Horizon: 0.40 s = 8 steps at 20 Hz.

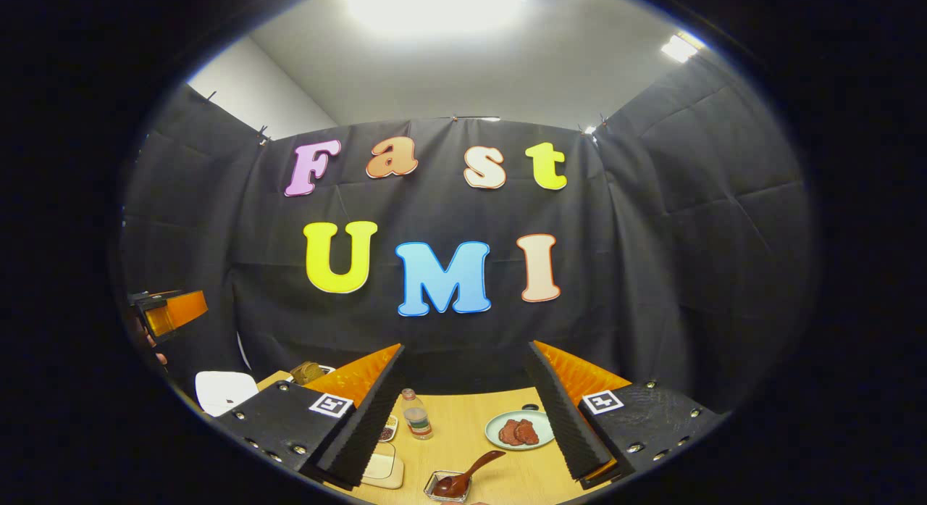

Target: Close the left gripper, press the button to open the rice cooker; take a wooden spoon from the chopstick holder with the right hand, scoop a spoonful of rice and pour it into the rice cooker, then put the wooden spoon back into the chopstick holder.

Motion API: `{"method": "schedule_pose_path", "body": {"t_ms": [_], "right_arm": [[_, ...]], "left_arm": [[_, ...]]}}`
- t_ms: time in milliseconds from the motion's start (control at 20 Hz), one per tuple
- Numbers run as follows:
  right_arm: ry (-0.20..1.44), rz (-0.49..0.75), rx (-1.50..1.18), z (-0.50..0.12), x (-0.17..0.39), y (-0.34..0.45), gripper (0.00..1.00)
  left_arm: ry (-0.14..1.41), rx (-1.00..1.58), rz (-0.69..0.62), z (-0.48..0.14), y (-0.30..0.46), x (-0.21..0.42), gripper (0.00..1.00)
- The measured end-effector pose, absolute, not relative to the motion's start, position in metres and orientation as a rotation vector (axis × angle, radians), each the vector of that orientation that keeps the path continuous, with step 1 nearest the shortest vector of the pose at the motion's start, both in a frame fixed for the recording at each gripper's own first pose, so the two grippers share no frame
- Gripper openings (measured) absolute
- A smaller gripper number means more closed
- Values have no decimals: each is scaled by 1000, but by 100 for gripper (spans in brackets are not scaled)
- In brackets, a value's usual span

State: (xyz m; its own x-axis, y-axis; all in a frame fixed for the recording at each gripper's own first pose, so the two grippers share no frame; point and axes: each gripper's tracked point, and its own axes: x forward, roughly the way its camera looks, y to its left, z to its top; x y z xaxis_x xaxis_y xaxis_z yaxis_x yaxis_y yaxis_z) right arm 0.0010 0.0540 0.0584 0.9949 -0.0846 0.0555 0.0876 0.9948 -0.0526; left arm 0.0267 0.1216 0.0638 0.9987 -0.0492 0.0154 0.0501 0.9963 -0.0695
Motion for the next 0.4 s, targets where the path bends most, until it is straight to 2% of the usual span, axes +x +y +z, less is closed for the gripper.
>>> {"method": "schedule_pose_path", "body": {"t_ms": [200, 250, 350, 400], "right_arm": [[-78, -57, -72, 63, -5, 74, 99], [-78, -49, -71, 62, -5, 80, 96], [-79, -42, -65, 61, -4, 87, 99], [-76, -40, -62, 59, -4, 91, 96]], "left_arm": [[9, -60, -81, 41, 109, 22, 96], [17, -72, -81, 37, 109, 22, 96], [16, -67, -67, 38, 116, 22, 96], [16, -59, -65, 38, 119, 21, 96]]}}
